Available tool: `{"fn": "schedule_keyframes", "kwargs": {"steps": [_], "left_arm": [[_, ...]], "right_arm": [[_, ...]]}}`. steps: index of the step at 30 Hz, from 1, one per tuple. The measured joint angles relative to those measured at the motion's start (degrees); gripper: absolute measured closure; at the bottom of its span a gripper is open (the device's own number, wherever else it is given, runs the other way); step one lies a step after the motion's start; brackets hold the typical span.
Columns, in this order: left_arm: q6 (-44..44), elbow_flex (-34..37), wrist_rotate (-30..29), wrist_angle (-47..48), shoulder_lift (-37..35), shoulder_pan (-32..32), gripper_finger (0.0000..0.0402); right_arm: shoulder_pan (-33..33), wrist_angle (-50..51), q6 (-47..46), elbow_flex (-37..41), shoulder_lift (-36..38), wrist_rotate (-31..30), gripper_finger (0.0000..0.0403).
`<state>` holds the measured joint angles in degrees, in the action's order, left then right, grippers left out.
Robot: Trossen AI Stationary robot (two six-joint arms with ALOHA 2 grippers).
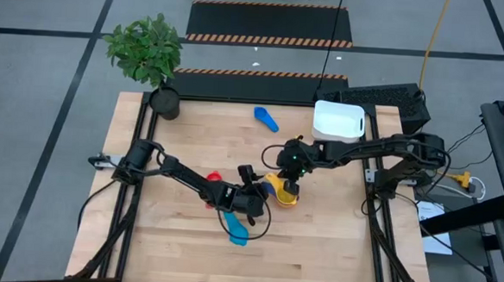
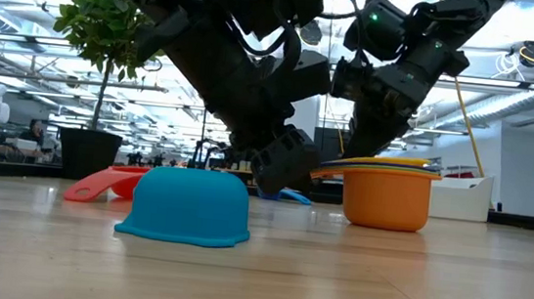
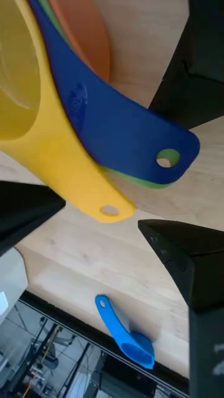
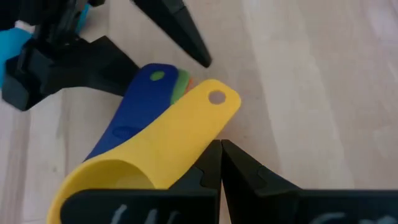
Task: Nest measuring cups in basket
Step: Stack the yellow measuring cup on top of the violet measuring cup
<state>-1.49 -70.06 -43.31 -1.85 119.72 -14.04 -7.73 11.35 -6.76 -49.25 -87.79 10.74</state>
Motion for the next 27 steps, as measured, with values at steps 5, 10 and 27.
{"fn": "schedule_keyframes", "kwargs": {"steps": [5, 10, 27], "left_arm": [[0.82, 0.00, -0.04, 0.00, -0.02, 0.00, 0.0176], [1.49, 0.00, -0.21, -0.01, -0.02, 0.00, 0.0176], [4.80, 0.00, 1.74, 0.20, -0.09, -0.16, 0.0176]], "right_arm": [[1.52, -0.05, 0.19, 0.00, 0.00, 0.07, 0.0403], [2.31, -0.39, 0.61, 0.00, 0.00, 0.07, 0.0403], [3.41, -3.83, 2.91, 0.00, 0.00, 4.68, 0.0403]]}}
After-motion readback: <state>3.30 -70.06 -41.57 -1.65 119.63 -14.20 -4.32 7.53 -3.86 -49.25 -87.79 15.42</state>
